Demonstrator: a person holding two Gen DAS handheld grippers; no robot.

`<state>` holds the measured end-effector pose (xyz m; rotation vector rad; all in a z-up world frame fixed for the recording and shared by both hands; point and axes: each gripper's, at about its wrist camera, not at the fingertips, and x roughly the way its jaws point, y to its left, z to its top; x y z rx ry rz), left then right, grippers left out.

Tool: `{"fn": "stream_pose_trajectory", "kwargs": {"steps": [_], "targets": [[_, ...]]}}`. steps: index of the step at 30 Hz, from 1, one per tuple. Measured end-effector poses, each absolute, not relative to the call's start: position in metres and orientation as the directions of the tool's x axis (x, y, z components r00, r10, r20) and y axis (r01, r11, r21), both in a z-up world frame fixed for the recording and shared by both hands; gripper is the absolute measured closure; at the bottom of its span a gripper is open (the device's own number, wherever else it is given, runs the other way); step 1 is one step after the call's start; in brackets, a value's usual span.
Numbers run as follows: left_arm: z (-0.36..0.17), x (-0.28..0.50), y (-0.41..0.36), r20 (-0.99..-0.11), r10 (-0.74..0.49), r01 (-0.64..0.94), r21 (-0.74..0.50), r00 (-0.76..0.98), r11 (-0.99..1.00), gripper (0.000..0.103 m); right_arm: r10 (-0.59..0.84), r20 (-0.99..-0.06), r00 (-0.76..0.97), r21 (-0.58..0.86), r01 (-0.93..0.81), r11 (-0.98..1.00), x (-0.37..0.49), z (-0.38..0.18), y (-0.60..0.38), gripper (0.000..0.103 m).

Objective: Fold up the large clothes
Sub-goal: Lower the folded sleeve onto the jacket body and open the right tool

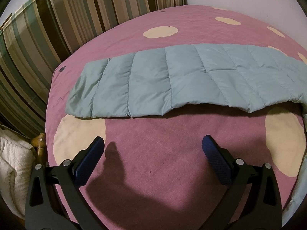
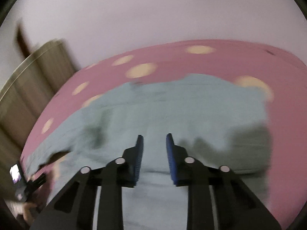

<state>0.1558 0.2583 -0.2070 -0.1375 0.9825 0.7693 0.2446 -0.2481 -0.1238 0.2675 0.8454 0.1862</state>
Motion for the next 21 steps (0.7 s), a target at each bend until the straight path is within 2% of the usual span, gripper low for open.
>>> {"fn": "stream_pose_trajectory", "kwargs": {"steps": [4,8,10,17,21], "targets": [[-0.207,0.156,0.259,-0.790,0.524,-0.642,0.228,0.318,0.732,0.002,0.184,-0.758,0.626,0.335,0.130,0.933,0.253,-0.156,-0.327,0.084],[-0.206,0.156,0.259,-0.786,0.533,-0.640,0.241,0.312,0.730,0.002,0.185,-0.818,0.544,0.327,0.176,0.928,0.268,-0.199,-0.344,0.087],[-0.205,0.156,0.259,-0.785,0.537,-0.638,0.247,0.310,0.729,0.002,0.197,-0.817,0.541,0.342,0.180,0.922,0.273,-0.211,-0.345,0.087],[-0.205,0.156,0.258,-0.785,0.538,-0.638,0.249,0.308,0.728,0.002,0.207,-0.756,0.621,0.401,0.189,0.896,0.285,-0.176,-0.362,0.087],[-0.205,0.157,0.258,-0.782,0.543,-0.637,0.257,0.305,0.727,0.002,0.183,-0.754,0.631,0.403,0.224,0.888,0.320,-0.177,-0.376,0.087]]}}
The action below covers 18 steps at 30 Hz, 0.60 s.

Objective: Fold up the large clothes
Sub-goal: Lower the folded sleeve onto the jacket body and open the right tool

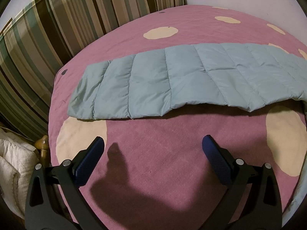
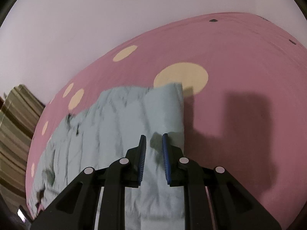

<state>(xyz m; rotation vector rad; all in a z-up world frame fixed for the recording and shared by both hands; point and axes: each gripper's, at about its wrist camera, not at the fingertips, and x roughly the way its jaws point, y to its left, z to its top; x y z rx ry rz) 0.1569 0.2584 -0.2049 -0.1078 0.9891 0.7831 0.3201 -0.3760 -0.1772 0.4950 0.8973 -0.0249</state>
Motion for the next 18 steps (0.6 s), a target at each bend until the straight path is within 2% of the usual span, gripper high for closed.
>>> {"fn": "stream_pose_trajectory", "kwargs": {"steps": [7,14,18], "targets": [[-0.205,0.156,0.259,-0.783,0.541,-0.637,0.253,0.307,0.728,0.002,0.175,-0.819,0.547,0.375,0.278,0.885,0.358,-0.223,-0.387,0.087],[-0.206,0.157,0.258,-0.781,0.546,-0.636,0.260,0.305,0.726,0.002,0.141,-0.791,0.595,0.365,0.274,0.890,0.358,-0.192,-0.389,0.084],[-0.205,0.157,0.261,-0.777,0.552,-0.634,0.268,0.303,0.726,0.002,0.145,-0.806,0.573,0.374,0.304,0.876,0.366,-0.207,-0.398,0.084]]}}
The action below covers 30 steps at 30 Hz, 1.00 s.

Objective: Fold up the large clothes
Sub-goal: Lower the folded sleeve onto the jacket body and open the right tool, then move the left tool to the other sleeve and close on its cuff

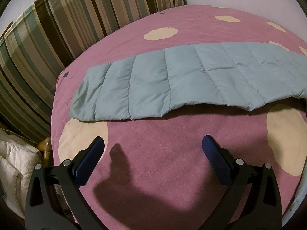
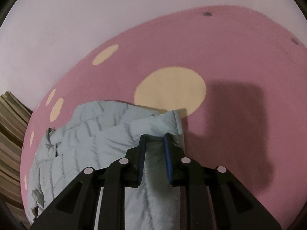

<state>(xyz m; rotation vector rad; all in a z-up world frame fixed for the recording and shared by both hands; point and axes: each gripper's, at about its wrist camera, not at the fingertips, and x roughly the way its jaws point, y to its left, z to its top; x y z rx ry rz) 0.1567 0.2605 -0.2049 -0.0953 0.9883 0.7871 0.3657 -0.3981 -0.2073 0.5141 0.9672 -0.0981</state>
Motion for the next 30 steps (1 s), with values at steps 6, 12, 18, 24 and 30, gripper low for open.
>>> {"fn": "stream_pose_trajectory", "kwargs": {"steps": [6,12,18,24,30], "targets": [[-0.205,0.157,0.260,-0.776,0.552,-0.635,0.266,0.305,0.725,0.002,0.174,-0.801,0.573,0.396,0.288,0.872,0.359,-0.202,-0.401,0.082],[-0.206,0.157,0.260,-0.776,0.553,-0.634,0.268,0.303,0.725,0.002,0.125,-0.778,0.616,0.384,0.309,0.870,0.291,-0.184,-0.391,0.082],[-0.206,0.157,0.258,-0.776,0.553,-0.634,0.268,0.304,0.725,0.002,0.144,-0.816,0.559,0.367,0.310,0.877,0.285,-0.210,-0.389,0.082],[-0.208,0.157,0.260,-0.782,0.539,-0.639,0.247,0.312,0.729,0.002,-0.044,-0.796,0.604,0.240,0.381,0.893,0.230,-0.175,-0.395,0.036],[-0.208,0.157,0.261,-0.785,0.535,-0.640,0.242,0.313,0.729,0.002,-0.336,-0.796,0.504,-0.037,0.514,0.857,0.187,-0.184,-0.412,0.028]]}}
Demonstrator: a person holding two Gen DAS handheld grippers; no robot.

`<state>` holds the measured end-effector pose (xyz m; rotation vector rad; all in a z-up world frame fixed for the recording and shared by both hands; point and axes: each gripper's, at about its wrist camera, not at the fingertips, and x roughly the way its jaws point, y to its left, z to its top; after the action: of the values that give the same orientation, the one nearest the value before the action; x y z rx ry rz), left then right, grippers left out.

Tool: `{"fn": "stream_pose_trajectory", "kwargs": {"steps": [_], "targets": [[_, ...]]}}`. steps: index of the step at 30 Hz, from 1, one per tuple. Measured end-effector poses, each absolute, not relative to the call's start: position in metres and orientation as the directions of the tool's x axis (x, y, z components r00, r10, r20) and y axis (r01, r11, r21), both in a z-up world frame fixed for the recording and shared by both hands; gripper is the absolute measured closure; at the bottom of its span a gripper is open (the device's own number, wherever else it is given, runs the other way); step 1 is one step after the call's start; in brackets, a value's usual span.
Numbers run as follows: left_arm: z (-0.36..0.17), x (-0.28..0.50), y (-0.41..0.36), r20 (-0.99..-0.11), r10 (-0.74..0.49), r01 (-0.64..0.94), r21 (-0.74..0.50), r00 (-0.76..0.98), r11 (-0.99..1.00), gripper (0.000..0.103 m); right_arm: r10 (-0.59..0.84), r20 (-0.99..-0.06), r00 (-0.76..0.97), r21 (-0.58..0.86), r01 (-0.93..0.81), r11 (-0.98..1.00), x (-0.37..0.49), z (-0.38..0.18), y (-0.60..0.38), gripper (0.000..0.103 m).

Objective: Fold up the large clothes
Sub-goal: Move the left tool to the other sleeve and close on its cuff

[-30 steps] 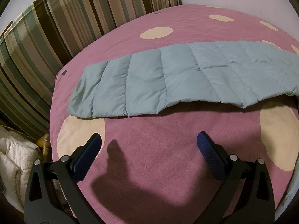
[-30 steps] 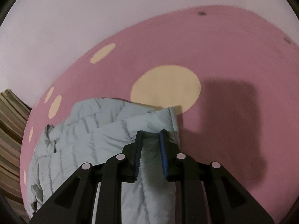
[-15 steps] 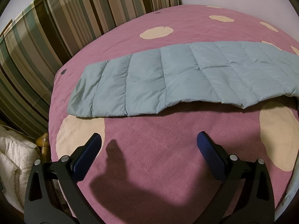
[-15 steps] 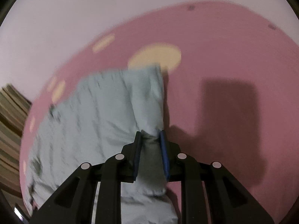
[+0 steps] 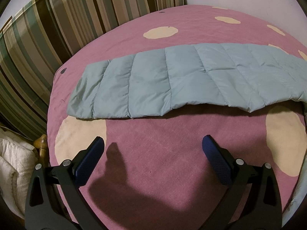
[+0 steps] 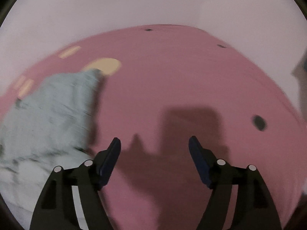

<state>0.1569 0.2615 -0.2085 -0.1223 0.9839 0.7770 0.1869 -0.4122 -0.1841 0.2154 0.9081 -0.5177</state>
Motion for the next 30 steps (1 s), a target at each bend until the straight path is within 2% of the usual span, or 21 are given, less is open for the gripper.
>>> {"fn": "stream_pose_trajectory", "kwargs": {"steps": [3,6,9,14,21,30], "targets": [[-0.210,0.157,0.264,-0.790,0.525,-0.642,0.229,0.317,0.732,0.002,-0.387,-0.807,0.447,-0.100,0.542,0.834,0.182,-0.202,-0.419,0.027],[-0.210,0.156,0.264,-0.795,0.515,-0.646,0.214,0.322,0.733,0.002,-0.394,-0.808,0.437,-0.104,0.553,0.827,0.182,-0.220,-0.423,0.020],[-0.211,0.156,0.267,-0.803,0.496,-0.651,0.187,0.330,0.736,0.002,-0.407,-0.806,0.431,-0.116,0.558,0.821,0.184,-0.221,-0.425,0.018],[-0.213,0.149,0.275,-0.827,0.428,-0.670,0.086,0.365,0.738,0.002,-0.424,-0.801,0.422,-0.136,0.561,0.816,0.185,-0.224,-0.429,0.016],[-0.204,0.136,0.275,-0.824,0.388,-0.654,0.028,0.413,0.756,0.002,-0.413,-0.807,0.423,-0.115,0.573,0.811,0.184,-0.222,-0.424,0.014],[-0.187,0.102,0.336,-0.795,0.369,-0.711,-0.106,0.481,0.696,0.004,-0.413,-0.806,0.423,-0.114,0.575,0.810,0.181,-0.222,-0.427,0.014]]}}
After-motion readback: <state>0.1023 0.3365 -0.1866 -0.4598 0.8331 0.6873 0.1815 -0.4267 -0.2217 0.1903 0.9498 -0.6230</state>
